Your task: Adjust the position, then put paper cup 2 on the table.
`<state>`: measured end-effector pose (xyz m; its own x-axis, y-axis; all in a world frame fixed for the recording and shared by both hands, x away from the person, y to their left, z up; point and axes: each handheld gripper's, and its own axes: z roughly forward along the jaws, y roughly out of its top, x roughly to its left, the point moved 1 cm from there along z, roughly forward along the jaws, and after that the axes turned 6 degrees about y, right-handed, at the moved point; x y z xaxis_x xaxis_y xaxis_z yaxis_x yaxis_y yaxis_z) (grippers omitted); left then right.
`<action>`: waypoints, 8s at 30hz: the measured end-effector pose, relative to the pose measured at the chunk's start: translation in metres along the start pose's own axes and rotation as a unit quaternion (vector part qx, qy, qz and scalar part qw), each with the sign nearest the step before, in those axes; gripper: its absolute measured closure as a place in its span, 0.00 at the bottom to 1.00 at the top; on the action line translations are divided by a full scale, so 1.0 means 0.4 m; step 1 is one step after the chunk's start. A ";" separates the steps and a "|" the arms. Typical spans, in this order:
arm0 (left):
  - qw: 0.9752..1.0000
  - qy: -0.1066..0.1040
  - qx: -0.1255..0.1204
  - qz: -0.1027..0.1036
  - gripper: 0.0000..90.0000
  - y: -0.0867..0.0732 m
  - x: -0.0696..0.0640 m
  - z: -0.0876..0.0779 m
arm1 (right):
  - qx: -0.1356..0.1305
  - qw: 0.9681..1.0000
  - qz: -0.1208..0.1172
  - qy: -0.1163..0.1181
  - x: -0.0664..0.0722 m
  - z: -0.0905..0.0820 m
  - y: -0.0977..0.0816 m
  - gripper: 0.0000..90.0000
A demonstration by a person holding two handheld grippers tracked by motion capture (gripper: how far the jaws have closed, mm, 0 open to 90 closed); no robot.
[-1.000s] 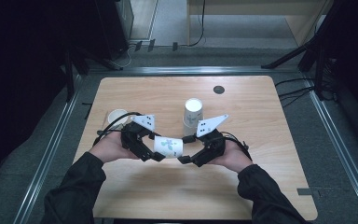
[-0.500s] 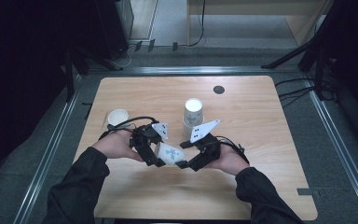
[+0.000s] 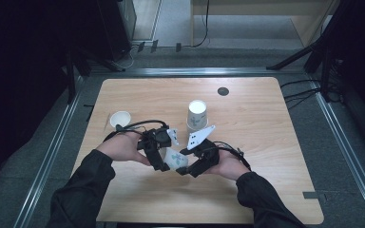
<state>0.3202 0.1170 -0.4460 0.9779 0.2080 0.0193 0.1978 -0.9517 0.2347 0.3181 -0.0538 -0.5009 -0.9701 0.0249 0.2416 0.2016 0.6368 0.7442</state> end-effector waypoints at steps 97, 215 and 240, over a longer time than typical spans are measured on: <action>0.941 -0.041 -0.305 -0.142 0.26 -0.129 0.038 -0.053 | -0.056 0.998 0.026 -0.004 -0.009 -0.063 0.001 0.25; 0.940 0.118 -0.100 -0.304 0.10 -0.449 0.137 -0.070 | -0.056 0.992 0.033 -0.111 -0.012 -0.142 -0.053 0.23; 0.928 0.091 -0.202 -0.299 0.11 -0.372 0.123 -0.153 | -0.055 0.990 0.035 -0.123 -0.008 -0.156 -0.067 0.23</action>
<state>0.3345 0.2826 -0.4205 0.6670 0.7412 -0.0759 0.6233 -0.4993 0.6018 0.3244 -0.1190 -0.4830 -0.9541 0.2612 0.1463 0.2698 0.5387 0.7982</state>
